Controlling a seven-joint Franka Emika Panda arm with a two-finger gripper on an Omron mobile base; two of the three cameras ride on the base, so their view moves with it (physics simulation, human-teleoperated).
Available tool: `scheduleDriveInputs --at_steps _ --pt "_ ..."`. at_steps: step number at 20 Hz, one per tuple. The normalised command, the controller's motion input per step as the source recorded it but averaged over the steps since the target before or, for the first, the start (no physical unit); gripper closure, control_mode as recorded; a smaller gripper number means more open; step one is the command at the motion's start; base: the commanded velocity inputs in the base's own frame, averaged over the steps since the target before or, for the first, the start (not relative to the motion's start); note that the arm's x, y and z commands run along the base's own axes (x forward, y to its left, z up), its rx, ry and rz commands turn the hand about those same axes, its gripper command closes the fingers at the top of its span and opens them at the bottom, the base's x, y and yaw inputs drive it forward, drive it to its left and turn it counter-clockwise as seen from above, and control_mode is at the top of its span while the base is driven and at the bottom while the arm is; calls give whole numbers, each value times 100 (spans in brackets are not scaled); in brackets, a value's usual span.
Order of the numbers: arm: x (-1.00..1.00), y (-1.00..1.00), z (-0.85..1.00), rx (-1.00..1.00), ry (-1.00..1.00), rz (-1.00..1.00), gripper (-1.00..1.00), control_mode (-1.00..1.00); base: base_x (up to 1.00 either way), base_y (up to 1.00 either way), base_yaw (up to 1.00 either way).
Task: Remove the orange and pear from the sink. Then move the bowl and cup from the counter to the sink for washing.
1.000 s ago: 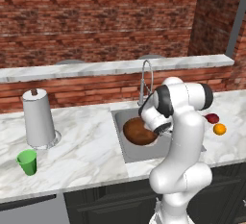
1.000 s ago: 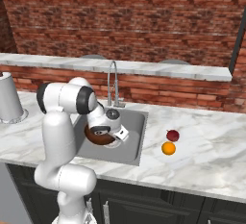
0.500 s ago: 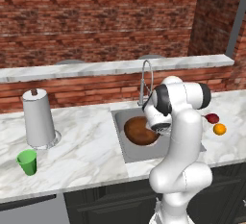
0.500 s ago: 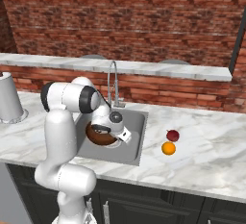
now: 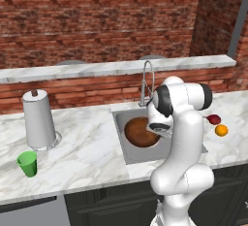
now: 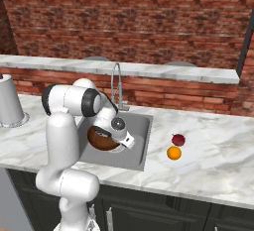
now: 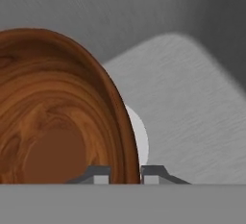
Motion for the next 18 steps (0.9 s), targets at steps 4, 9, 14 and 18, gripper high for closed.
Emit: scheduleDriveInputs --at_steps 4,9,14,18 --pt "2 29 0 0 0 0 100 -100 0 0 0" --pt "8 25 0 0 0 0 100 -100 0 0 0" --pt "14 20 0 0 0 0 100 -100 0 0 0" --pt "16 18 0 0 0 0 100 -100 0 0 0"
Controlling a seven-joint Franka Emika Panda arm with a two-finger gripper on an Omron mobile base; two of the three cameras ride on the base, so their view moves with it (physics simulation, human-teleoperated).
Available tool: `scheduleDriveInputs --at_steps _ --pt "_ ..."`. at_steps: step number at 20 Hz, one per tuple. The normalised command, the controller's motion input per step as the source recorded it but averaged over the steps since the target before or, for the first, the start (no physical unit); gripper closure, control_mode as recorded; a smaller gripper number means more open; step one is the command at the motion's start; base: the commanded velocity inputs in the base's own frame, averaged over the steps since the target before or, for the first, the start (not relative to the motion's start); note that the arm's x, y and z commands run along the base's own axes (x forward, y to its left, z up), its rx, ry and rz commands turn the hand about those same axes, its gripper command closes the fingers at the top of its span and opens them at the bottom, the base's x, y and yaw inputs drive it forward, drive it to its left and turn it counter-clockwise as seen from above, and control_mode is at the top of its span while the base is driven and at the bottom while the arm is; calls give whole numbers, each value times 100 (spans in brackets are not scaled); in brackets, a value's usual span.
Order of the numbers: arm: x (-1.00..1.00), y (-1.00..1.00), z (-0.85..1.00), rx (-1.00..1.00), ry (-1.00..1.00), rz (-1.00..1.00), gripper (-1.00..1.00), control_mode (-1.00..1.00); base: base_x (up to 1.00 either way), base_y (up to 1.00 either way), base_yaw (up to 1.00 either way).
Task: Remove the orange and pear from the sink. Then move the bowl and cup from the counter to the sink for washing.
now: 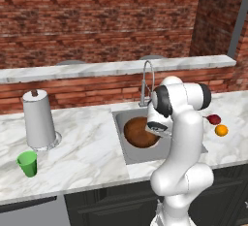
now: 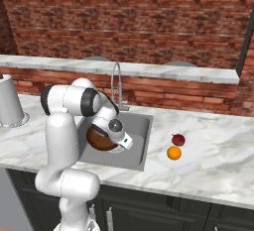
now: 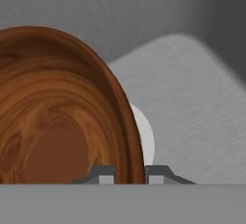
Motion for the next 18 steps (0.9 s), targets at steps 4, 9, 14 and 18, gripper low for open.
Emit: scheduleDriveInputs --at_steps 4,9,14,18 --pt "14 14 0 0 0 0 100 -100 0 0 0" --pt "12 12 0 0 3 0 -100 -100 0 0 0" --pt "10 6 3 0 12 0 -100 -100 0 0 0" --pt "4 2 13 0 15 0 -100 -100 0 0 0"
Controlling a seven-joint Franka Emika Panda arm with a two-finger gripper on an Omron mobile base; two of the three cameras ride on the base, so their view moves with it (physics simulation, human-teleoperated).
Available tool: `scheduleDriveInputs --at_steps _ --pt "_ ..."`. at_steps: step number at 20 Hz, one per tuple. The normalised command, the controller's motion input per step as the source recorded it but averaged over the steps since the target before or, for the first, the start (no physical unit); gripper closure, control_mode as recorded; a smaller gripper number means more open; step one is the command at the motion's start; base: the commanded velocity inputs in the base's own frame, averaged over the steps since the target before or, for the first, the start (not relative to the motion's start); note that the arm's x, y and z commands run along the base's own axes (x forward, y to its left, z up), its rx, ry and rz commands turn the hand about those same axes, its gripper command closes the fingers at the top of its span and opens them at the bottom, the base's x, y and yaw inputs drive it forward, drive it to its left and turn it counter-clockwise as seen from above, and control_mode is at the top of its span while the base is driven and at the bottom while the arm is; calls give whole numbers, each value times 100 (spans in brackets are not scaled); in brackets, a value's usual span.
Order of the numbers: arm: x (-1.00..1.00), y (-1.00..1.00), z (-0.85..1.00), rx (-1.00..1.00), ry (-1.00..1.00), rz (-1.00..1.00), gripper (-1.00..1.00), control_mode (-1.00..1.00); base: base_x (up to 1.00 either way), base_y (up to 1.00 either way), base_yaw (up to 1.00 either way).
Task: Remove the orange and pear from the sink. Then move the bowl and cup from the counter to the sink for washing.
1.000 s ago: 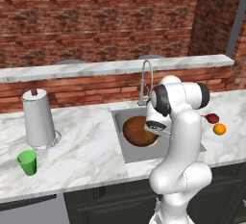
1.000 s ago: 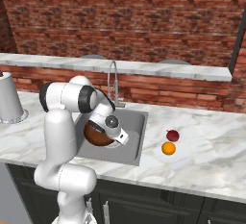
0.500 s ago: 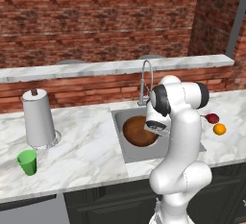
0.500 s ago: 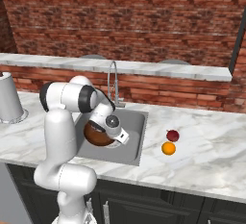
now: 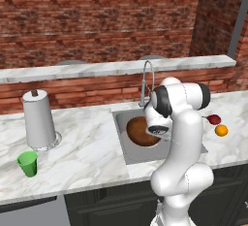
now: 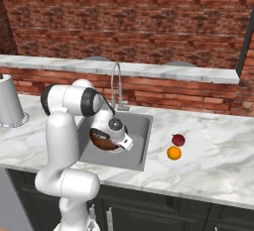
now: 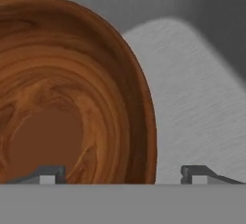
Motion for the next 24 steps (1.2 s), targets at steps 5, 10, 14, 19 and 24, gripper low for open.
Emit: scheduleDriveInputs --at_steps 5,10,14,19,24 --pt "1 3 25 0 8 0 -100 -100 0 0 0" --pt "0 3 35 0 6 0 -100 -100 0 0 0" --pt "0 3 39 0 6 0 -100 -100 0 0 0" --pt "-1 3 38 0 7 0 -100 -100 0 0 0" --pt "-1 0 41 0 7 0 -100 -100 0 0 0"
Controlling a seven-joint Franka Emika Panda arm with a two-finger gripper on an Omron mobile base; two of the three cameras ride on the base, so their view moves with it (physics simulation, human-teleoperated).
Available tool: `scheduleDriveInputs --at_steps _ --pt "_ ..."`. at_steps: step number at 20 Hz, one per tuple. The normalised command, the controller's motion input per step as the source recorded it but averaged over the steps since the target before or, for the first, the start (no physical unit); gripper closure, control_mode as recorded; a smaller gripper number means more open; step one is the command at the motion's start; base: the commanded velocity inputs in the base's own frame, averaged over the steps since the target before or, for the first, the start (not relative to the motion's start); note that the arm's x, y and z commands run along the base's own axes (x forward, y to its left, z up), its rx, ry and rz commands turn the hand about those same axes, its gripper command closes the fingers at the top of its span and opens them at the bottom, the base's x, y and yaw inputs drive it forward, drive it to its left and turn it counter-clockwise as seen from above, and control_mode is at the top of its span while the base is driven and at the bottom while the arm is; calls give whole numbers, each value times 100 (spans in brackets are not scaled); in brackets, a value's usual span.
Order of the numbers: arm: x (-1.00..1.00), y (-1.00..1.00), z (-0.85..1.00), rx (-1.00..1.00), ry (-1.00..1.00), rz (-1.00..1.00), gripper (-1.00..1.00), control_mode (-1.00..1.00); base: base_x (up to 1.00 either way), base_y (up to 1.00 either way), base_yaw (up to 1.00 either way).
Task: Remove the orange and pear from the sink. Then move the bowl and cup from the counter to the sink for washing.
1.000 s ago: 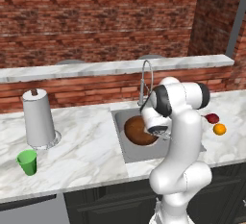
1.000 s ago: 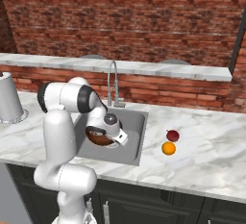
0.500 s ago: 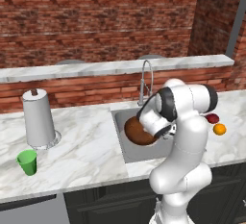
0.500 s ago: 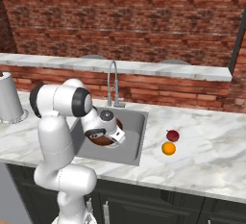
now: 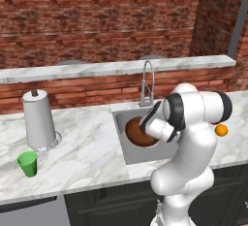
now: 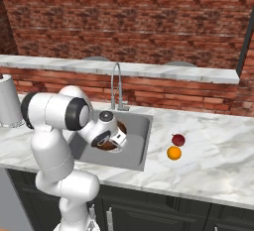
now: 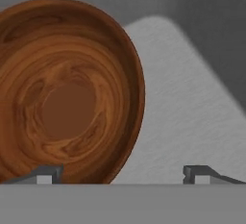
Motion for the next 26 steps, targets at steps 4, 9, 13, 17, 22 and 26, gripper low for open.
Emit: scheduleDriveInputs --at_steps 4,9,13,17,22,26 --pt "0 3 45 0 6 0 -100 -100 0 0 0" --pt "-1 5 49 0 1 0 -100 -100 0 0 0" --pt "-1 6 50 0 0 0 -100 -100 0 0 0" --pt "-4 10 46 0 1 0 -100 -100 0 0 0" --pt "-8 23 34 0 5 0 -100 -100 0 0 0" --pt "-11 32 25 0 9 0 -100 -100 0 0 0"
